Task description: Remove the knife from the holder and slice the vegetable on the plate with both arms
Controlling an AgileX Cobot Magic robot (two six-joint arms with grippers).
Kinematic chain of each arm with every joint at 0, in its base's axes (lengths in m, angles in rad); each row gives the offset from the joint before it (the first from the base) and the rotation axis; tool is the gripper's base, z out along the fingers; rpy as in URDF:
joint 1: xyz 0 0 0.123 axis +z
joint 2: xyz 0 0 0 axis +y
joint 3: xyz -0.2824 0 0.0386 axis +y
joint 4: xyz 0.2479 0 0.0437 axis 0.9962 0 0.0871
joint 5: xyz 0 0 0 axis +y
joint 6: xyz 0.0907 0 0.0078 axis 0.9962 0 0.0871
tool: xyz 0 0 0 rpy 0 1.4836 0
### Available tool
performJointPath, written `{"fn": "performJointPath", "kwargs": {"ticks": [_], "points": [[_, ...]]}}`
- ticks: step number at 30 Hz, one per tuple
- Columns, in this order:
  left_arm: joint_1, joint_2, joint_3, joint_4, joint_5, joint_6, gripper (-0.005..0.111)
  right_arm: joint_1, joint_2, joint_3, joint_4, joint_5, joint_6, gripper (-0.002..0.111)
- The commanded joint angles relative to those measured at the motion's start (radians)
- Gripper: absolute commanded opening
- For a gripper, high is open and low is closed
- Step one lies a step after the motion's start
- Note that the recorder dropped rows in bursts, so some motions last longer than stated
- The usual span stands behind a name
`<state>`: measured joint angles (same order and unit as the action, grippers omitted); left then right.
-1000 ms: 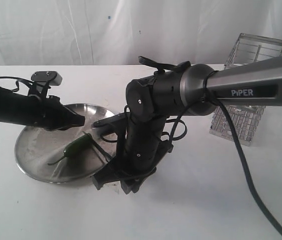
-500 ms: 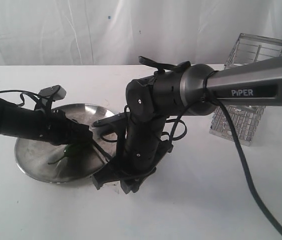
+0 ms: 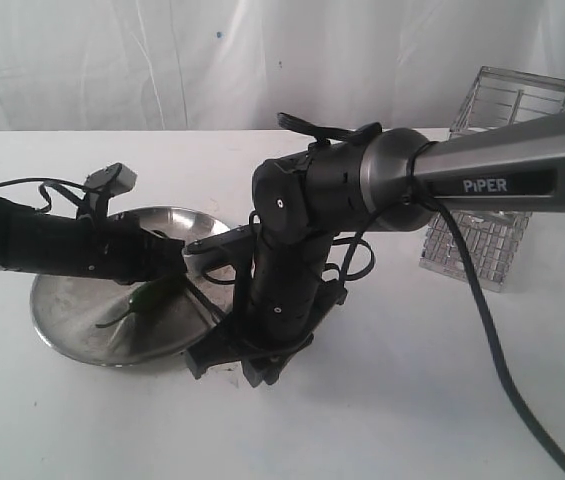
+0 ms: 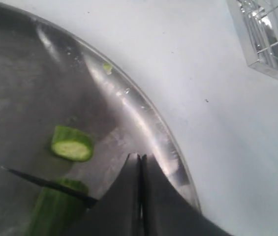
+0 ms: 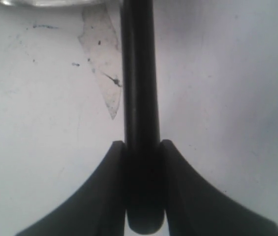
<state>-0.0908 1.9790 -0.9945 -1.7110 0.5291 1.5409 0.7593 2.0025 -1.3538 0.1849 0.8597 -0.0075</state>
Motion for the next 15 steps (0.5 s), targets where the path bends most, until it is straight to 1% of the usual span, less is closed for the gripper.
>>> {"fn": "performJointPath", "kwargs": {"ticks": [1,5,10,15], "points": [[-0.015,0.0,0.006,0.071,-0.048,-0.001,0.0,-0.001,-0.003,0.008,0.004,-0.014,-0.008,0.0],[-0.053,0.0,0.022,0.101,-0.092,-0.001,0.0,-0.001,-0.003,0.008,0.004,-0.039,0.013,0.0],[-0.104,0.0,0.046,0.145,-0.22,0.003,0.0,-0.001,-0.003,0.008,0.002,-0.041,0.013,0.0],[-0.119,0.0,0.081,0.153,-0.292,0.002,0.0,-0.003,-0.015,0.008,-0.004,-0.036,0.015,0.0]]}}
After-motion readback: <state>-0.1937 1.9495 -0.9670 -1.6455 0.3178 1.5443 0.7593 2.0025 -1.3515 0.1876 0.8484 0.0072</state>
